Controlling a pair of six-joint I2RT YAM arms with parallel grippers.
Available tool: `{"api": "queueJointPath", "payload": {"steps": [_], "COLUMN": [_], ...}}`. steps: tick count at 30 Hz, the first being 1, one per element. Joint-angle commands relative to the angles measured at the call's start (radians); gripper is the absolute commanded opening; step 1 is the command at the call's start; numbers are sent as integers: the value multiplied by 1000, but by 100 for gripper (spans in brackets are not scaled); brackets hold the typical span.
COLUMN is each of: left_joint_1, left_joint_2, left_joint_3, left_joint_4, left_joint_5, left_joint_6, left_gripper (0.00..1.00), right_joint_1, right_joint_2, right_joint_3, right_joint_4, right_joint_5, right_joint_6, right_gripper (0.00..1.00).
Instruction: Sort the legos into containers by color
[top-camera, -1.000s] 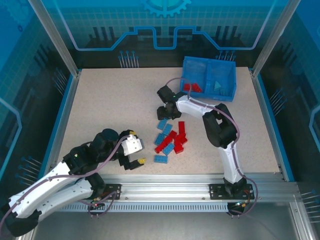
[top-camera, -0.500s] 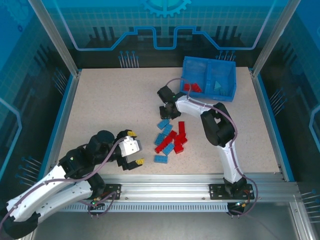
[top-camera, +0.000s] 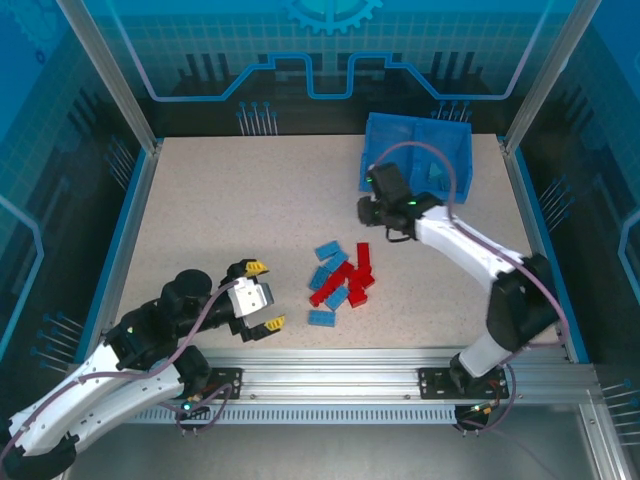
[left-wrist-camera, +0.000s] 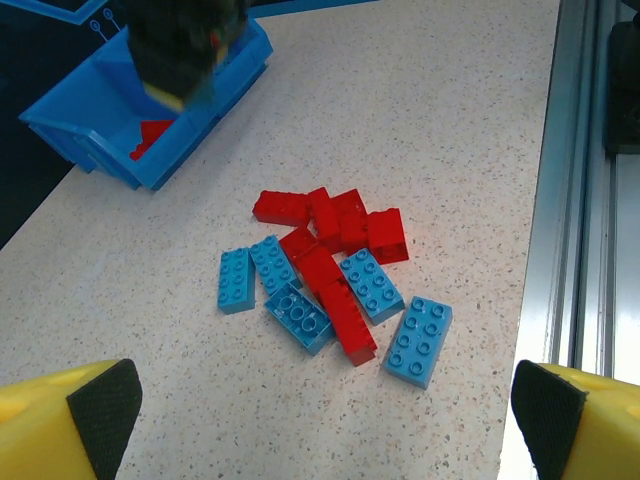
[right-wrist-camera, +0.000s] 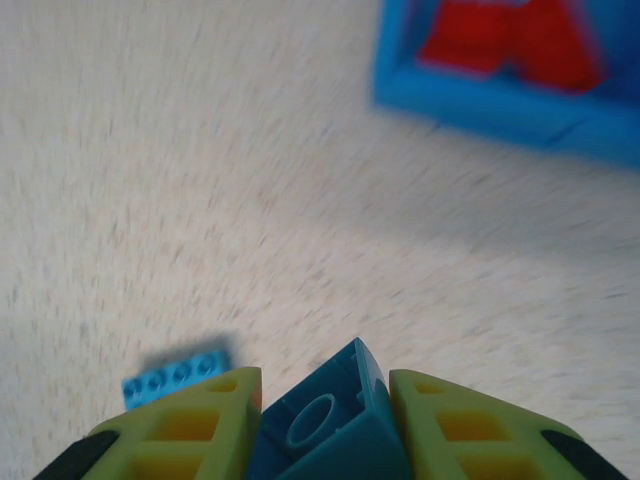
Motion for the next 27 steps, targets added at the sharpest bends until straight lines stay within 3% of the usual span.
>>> {"api": "queueJointPath", "payload": {"steps": [1,5,12,16,20,27], "left_joint_1": [1,7,11,10,10,11], "left_joint_2": [-2,13,18,36,53,56], "left_joint_3": [-12,-13,-11,-11,-10,-15], "left_joint_4": [29,31,31,27,23,31], "left_joint_5": [12,0,2,8,10,16], "left_joint_6": [5,-2,-17,-16,-15,-12], "left_gripper": [99,99,99,99,99,99], "right_joint_1": [-120,-294,-456,-484,-492,-493], "right_joint_2": [-79,-28,340,532,679,700], "right_joint_3": [-52,-3,342,561,745,821], "right_joint_4": [48,65,-40,-145,-272,-345], "right_joint_5": [67,30,-33,-50,-57,-49], "right_joint_6": [7,35,56,69,72,48], "right_gripper": [29,30,29,31,39,55]}}
